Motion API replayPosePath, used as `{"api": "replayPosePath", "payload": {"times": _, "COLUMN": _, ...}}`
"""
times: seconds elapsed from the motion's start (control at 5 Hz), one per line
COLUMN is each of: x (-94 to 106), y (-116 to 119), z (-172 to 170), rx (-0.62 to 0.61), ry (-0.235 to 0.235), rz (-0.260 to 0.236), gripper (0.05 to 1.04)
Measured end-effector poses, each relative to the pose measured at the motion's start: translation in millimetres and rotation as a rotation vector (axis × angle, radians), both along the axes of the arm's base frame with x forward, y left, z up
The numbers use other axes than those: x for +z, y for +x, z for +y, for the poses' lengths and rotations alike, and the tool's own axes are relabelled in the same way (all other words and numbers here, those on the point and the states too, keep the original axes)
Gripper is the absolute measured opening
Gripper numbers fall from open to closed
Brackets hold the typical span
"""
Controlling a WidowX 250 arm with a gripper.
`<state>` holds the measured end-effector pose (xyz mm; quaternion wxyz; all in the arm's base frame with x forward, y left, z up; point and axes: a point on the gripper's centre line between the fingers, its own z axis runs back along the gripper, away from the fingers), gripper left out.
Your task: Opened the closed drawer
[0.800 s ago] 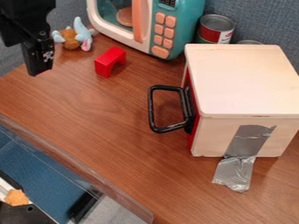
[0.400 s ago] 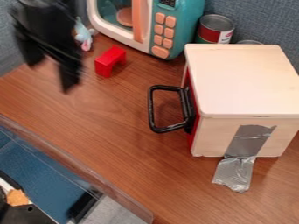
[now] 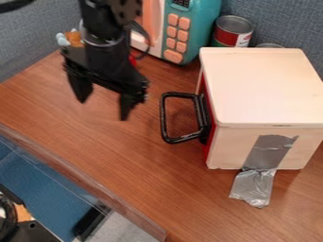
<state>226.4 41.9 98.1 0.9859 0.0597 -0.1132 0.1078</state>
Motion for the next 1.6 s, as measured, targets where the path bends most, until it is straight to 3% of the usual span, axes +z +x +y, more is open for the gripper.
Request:
{"api": "replayPosePath", "payload": {"times": 0.4, "x": -7.1, "y": 42.9, "z": -8.3, "rx": 0.185, "ry": -0.105, "rz": -0.115, "gripper": 1.000}}
{"api": "replayPosePath", "payload": {"times": 0.6, "x": -5.7, "y": 61.6, "z": -7.9, "rx": 0.245, "ry": -0.130, "rz": -0.157, "gripper": 1.000}}
{"api": "replayPosePath", "payload": {"times": 1.0, "x": -28.2, "y": 75.7, "z": -19.0, "rx": 0.251, "ry": -0.144, "rz": -0.128, "gripper": 1.000}}
{"api": "replayPosePath", "payload": {"times": 1.6, "x": -42.6, "y": 72.8, "z": -38.6, "rx": 0.224, "ry": -0.143, "rz": -0.107, "gripper": 1.000}}
